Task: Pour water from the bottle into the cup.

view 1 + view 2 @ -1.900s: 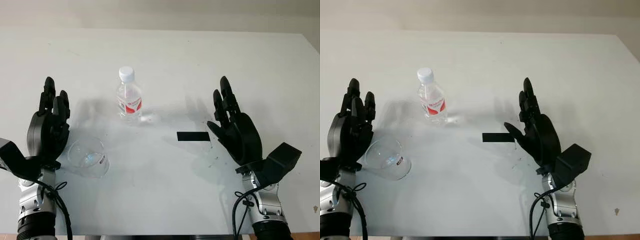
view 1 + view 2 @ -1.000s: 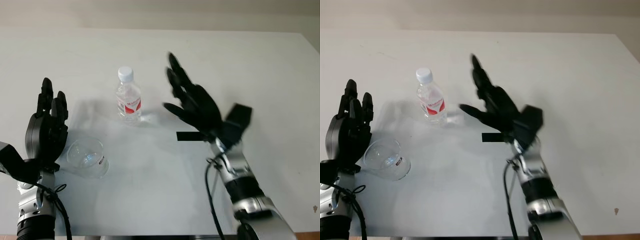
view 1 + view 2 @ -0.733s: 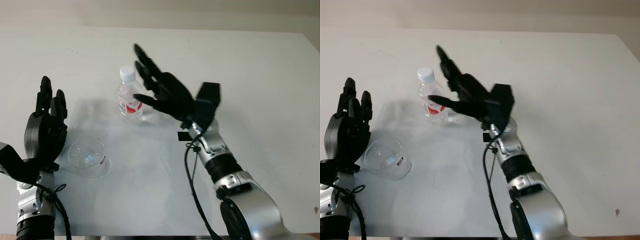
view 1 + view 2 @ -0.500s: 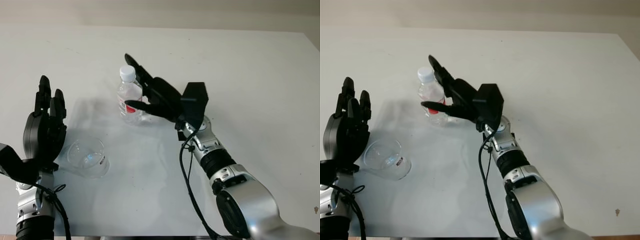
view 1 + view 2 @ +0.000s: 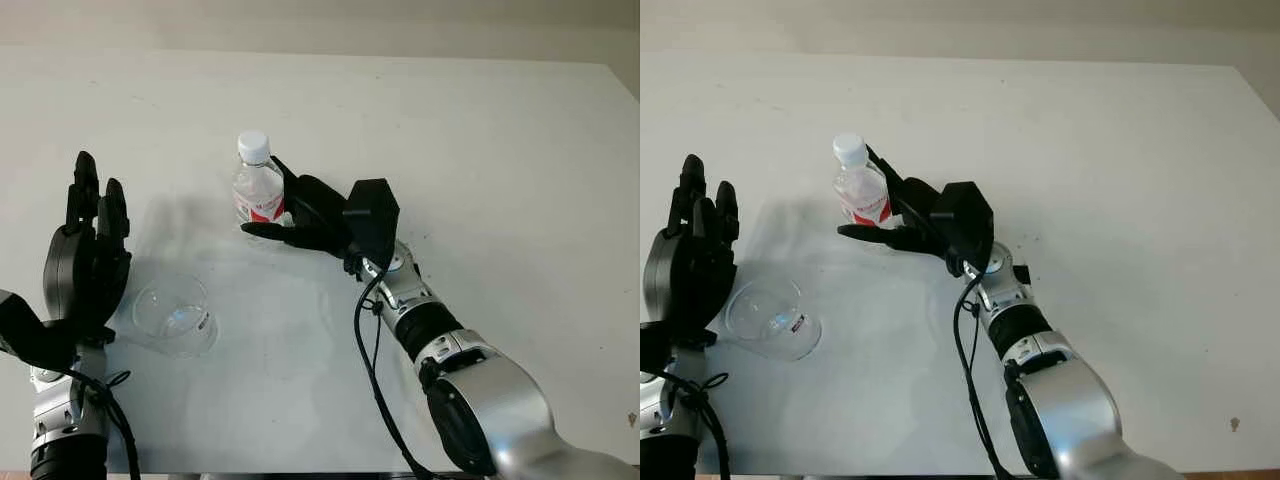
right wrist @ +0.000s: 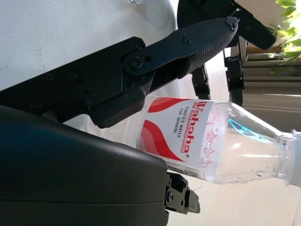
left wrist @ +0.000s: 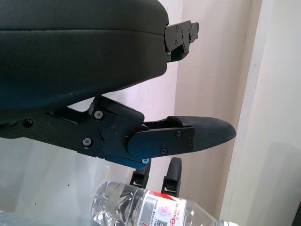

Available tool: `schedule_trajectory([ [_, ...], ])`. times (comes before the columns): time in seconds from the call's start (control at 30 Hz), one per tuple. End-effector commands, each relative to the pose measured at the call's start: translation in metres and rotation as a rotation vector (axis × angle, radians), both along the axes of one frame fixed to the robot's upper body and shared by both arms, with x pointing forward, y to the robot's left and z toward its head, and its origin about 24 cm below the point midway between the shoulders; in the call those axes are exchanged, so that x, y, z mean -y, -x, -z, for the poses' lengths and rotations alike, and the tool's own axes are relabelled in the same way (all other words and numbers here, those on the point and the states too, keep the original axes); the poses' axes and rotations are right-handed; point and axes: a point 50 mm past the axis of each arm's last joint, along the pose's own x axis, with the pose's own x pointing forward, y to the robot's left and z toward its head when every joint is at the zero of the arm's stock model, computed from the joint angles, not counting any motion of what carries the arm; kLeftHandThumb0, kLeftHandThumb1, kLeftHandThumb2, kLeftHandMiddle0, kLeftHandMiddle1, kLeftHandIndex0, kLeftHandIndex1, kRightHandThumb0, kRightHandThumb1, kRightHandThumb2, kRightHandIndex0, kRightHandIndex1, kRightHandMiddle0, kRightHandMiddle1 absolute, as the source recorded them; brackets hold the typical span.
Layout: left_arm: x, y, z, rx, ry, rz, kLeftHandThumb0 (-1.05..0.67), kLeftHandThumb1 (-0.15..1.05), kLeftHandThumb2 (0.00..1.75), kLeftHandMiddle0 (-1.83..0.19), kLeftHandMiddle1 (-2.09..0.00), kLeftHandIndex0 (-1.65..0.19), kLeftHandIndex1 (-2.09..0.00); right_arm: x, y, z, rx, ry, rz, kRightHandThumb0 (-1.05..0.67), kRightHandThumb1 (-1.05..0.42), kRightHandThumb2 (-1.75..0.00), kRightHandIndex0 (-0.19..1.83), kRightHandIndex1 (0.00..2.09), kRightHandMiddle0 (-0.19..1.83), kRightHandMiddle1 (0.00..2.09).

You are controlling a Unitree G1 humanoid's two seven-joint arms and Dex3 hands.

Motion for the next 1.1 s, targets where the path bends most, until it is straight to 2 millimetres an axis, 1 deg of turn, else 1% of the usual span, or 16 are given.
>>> schedule_trajectory([
  [0.0, -0.003, 0.007, 0.009, -0.035, 0.003, -0.016, -0.75, 1.05, 0.47, 0.19, -0.03, 0.18, -0.01, -0.008, 0.000, -0.006, 0.017, -0.010, -0.016, -1.01, -0.95, -0.05, -0.19, 0.00, -0.19, 0.00],
  [0.13, -0.002, 0.006, 0.010, -0.038, 0.009, -0.018, -0.74, 1.05, 0.47, 0.18, -0.04, 0.17, -0.01, -0.012, 0.000, -0.007, -0.003, -0.043, -0.033, -0.99, -0.94, -0.05, -0.19, 0.00, -0.19, 0.00],
  [0.27, -0.001, 0.006, 0.010, -0.038, 0.009, -0.016, -0.74, 1.05, 0.46, 0.18, -0.04, 0.17, -0.01, -0.020, 0.002, -0.013, -0.006, -0.102, -0.049, -0.96, -0.92, -0.05, -0.19, 0.00, -0.19, 0.00],
  [0.47, 0.000, 0.007, 0.010, -0.037, 0.000, -0.019, -0.74, 1.05, 0.46, 0.19, -0.04, 0.18, -0.01, -0.030, 0.003, -0.015, -0.025, -0.150, -0.030, -0.92, -0.91, -0.05, -0.19, 0.00, -0.19, 0.00],
  [0.67, 0.000, 0.009, 0.010, -0.037, 0.012, -0.020, -0.73, 1.05, 0.45, 0.18, -0.05, 0.17, -0.02, -0.035, 0.003, -0.015, -0.023, -0.115, -0.038, -0.92, -0.92, -0.06, -0.19, 0.00, -0.19, 0.00],
  [0.83, 0.002, 0.009, 0.010, -0.039, 0.013, -0.027, -0.74, 1.05, 0.44, 0.18, -0.05, 0.16, -0.02, -0.036, 0.002, -0.019, 0.050, -0.047, -0.021, -0.91, -0.92, -0.05, -0.19, 0.00, -0.19, 0.00],
  [0.93, 0.003, 0.009, 0.009, -0.033, 0.006, -0.024, -0.74, 1.05, 0.45, 0.18, -0.05, 0.16, -0.02, -0.038, 0.003, -0.020, 0.065, -0.033, -0.028, -0.92, -0.92, -0.05, -0.19, 0.00, -0.18, 0.00],
  [1.07, 0.002, 0.009, 0.008, -0.029, 0.000, -0.026, -0.74, 1.05, 0.45, 0.19, -0.04, 0.17, -0.02, -0.040, 0.002, -0.018, 0.021, -0.033, -0.046, -0.88, -0.90, -0.04, -0.19, 0.00, -0.10, 0.05],
])
